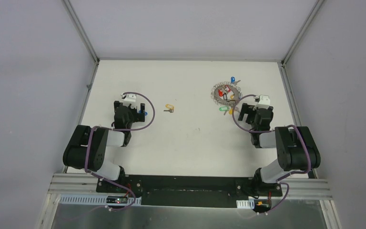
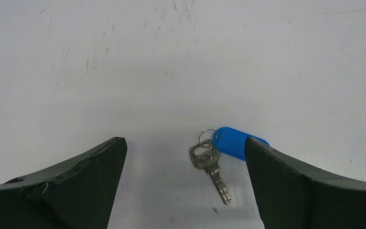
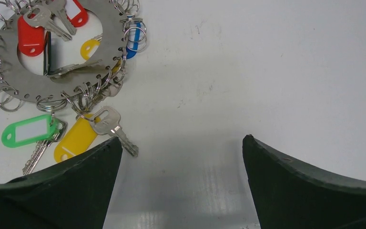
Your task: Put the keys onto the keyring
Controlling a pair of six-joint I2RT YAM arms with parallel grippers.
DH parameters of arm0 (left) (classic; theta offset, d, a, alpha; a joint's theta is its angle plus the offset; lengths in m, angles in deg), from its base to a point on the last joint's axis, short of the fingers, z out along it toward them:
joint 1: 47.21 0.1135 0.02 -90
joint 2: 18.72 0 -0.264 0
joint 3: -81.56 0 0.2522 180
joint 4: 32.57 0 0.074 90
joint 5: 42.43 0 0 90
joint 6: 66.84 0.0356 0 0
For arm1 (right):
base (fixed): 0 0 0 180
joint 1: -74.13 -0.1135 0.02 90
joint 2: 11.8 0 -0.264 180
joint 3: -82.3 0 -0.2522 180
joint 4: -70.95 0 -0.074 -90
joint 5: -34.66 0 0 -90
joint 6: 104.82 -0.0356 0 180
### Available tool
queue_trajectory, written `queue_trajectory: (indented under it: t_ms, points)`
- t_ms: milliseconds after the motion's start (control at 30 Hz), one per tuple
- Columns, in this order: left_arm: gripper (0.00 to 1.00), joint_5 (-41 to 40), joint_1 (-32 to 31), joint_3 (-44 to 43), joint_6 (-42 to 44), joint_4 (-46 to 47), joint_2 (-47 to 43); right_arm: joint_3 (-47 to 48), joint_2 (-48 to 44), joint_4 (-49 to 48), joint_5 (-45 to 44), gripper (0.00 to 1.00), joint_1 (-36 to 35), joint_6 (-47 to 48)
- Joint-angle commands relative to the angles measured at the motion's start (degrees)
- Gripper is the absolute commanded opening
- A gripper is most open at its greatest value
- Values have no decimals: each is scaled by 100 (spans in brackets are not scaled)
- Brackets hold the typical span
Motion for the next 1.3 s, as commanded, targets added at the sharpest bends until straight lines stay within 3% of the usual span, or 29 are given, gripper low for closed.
queue_trajectory:
  t_ms: [0,200,267,300,367,433,533,633,800,933,1267]
  points:
    - [99,36,76,-123,-25,163,-4,158,-57,-235,70,99,36,27]
    - [99,-87,137,-227,-137,-2,-45,188,-42,-210,128,100,62,10]
    - [99,-85,129,-308,-107,-492,-554,235,-187,-47,19,99,39,11]
    - [99,101,129,-520,-187,-1336,-969,413,-419,464,19,99,32,11]
    - [99,-15,129,-1341,-881,-3465,-1569,1245,-1076,2517,-212,99,28,-324]
    - [99,-144,129,-1980,-1847,-4825,-1751,2137,-1284,4372,-978,99,46,-1502]
    - [99,263,138,-2739,-2575,-6407,-1583,2851,-1156,5268,-685,99,163,-1842]
    - [99,975,136,-3209,-3045,-7231,-1290,3475,-704,5722,166,99,208,-1898]
    - [97,1567,138,-3420,-3686,-7835,-1068,4585,471,6374,1583,98,178,-1757]
    - [96,1987,138,-3258,-4072,-7847,-1202,5364,1220,6848,1955,95,-72,-1615]
    - [87,3059,142,-2694,-4503,-7853,-2166,6998,2403,7883,1275,77,-996,-1257]
